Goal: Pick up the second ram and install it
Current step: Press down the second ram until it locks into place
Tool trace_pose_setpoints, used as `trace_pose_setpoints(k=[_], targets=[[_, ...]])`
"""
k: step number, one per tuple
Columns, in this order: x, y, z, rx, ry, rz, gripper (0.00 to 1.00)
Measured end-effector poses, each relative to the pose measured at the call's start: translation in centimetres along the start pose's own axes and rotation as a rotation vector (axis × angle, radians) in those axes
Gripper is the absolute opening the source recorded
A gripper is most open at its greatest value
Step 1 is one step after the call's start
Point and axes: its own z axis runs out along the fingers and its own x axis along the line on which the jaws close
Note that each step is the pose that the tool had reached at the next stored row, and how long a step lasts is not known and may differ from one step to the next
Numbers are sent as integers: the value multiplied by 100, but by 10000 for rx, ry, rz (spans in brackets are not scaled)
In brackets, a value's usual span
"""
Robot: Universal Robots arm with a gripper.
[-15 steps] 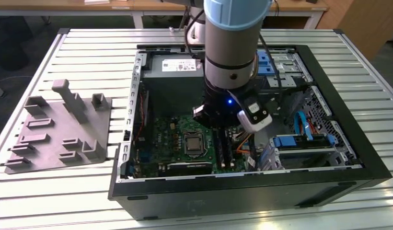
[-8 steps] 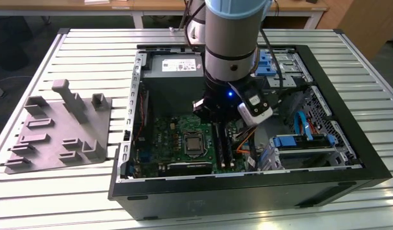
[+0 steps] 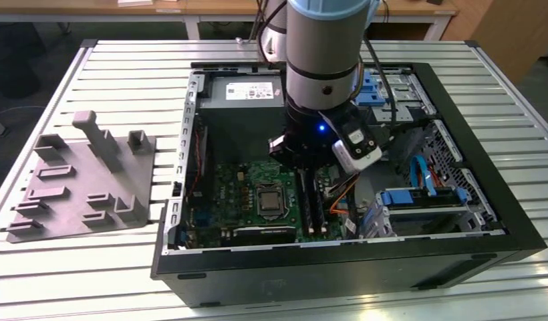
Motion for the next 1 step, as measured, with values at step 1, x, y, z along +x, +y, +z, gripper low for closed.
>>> trace_pose_setpoints(k=[1], targets=[[0,0,0,0,0,0,10]])
